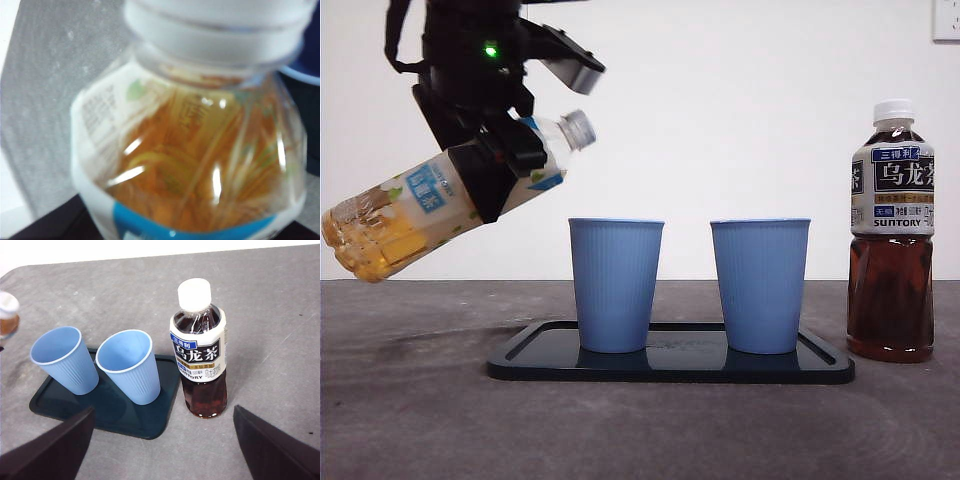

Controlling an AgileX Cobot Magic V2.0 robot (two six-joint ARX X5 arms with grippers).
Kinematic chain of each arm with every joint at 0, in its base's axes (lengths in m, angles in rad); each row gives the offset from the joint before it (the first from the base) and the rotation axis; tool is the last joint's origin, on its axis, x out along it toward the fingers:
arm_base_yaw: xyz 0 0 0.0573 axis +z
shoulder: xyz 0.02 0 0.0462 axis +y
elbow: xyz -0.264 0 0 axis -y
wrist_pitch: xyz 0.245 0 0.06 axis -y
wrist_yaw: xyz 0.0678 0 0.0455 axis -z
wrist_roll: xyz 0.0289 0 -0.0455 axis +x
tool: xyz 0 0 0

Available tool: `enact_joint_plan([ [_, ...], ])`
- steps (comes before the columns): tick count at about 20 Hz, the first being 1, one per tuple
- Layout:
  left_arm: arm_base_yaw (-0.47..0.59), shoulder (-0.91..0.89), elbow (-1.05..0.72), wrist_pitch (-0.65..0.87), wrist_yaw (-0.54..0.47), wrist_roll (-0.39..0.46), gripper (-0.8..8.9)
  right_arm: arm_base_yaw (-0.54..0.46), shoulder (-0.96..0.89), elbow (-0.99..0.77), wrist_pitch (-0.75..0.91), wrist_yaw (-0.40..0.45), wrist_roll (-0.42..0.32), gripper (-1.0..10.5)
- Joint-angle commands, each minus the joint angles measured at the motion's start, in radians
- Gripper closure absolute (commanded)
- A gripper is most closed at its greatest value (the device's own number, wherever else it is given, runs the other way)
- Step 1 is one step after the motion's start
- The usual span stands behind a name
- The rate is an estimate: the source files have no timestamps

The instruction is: Pour the drink into the cup

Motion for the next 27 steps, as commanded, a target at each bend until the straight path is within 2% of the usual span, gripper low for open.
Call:
enact_joint_plan([
  [1, -0.032, 0.029, 0.041, -0.016, -0.113, 0.053, 5.98, 0.004, 0.003, 0.014, 0.009, 0.001, -0.008, 5.0],
  [6, -0.06, 0.064, 0.042, -0.065, -0.249, 0.064, 5.99, 0.004, 0.002, 0.014, 0.009, 0.001, -0.008, 5.0],
  [14, -0.072, 0.108, 0.043, -0.071, -0.352, 0.098, 5.98, 0.004, 0.002, 0.014, 0.006, 0.001, -0.008, 5.0],
  [17, -0.071, 0.108, 0.043, -0.05, -0.406, 0.145, 5.98, 0.004, 0.002, 0.014, 0.006, 0.0, -0.008, 5.0],
  [24, -0.082, 0.11, 0.043, -0.018, -0.425, 0.209, 5.98, 0.004, 0.002, 0.014, 0.005, 0.0, -0.008, 5.0],
  [27, -0.085, 0.114, 0.043, -0.012, -0.466, 0.237, 5.97, 0.004, 0.002, 0.014, 0.003, 0.0, -0.008, 5.0],
])
